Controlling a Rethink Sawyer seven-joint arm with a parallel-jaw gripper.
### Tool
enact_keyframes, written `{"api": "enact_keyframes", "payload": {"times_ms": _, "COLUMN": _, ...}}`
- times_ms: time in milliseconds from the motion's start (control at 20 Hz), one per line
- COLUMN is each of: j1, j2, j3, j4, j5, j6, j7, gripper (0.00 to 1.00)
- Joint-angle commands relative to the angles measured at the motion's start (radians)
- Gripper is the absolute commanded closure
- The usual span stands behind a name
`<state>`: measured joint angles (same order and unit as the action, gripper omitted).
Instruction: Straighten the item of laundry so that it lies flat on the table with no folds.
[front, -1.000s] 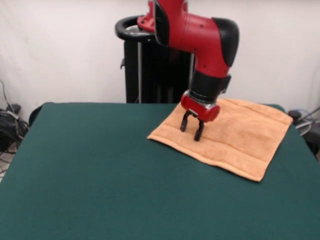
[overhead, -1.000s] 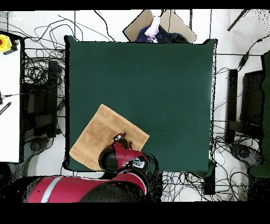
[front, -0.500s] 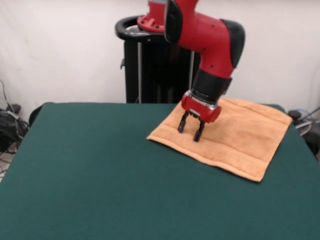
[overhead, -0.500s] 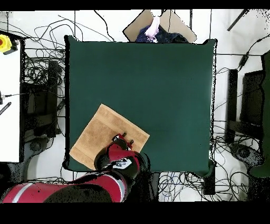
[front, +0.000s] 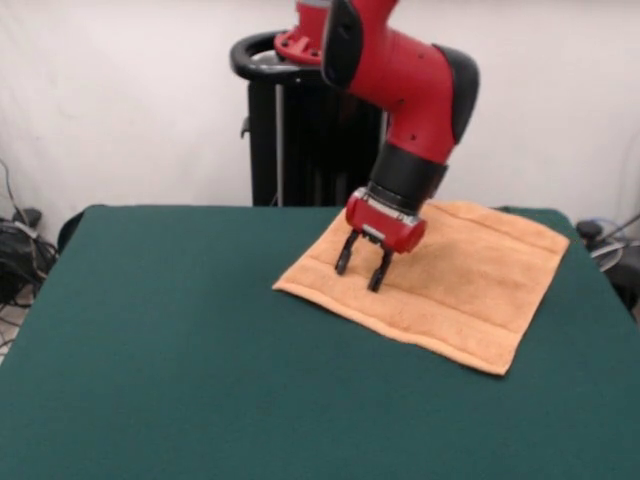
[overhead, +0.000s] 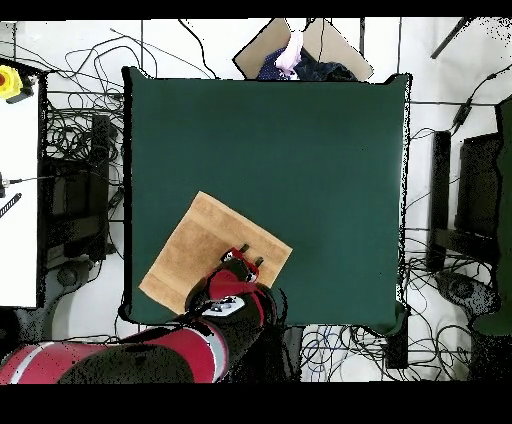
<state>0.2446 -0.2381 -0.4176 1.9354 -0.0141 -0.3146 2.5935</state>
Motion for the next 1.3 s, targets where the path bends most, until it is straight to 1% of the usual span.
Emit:
{"api": "enact_keyframes", "payload": {"times_ms": 50, "j1": -0.132, "j2": 0.097, "j3": -0.017, "j4": -0.274, "j5": -0.036, "j6": -0.062, "j7": -0.045, "gripper": 0.0}}
{"api": "enact_keyframes", "payload": {"times_ms": 500, "j1": -0.238, "j2": 0.04, "j3": 0.044, "j4": -0.359, "j5": -0.194, "j6": 0.042, "j7": -0.069, "gripper": 0.0}}
{"api": "enact_keyframes", "payload": {"times_ms": 800, "j1": -0.232, "j2": -0.004, "j3": 0.045, "j4": -0.34, "j5": -0.23, "j6": 0.089, "j7": -0.044, "gripper": 0.0}}
{"api": "enact_keyframes", "payload": {"times_ms": 1000, "j1": -0.247, "j2": -0.006, "j3": 0.068, "j4": -0.364, "j5": -0.253, "j6": 0.118, "j7": -0.045, "gripper": 0.0}}
{"api": "enact_keyframes", "payload": {"times_ms": 1150, "j1": -0.254, "j2": -0.022, "j3": 0.084, "j4": -0.354, "j5": -0.272, "j6": 0.134, "j7": -0.04, "gripper": 0.0}}
{"api": "enact_keyframes", "payload": {"times_ms": 1300, "j1": -0.248, "j2": -0.02, "j3": 0.08, "j4": -0.352, "j5": -0.274, "j6": 0.123, "j7": -0.026, "gripper": 0.0}}
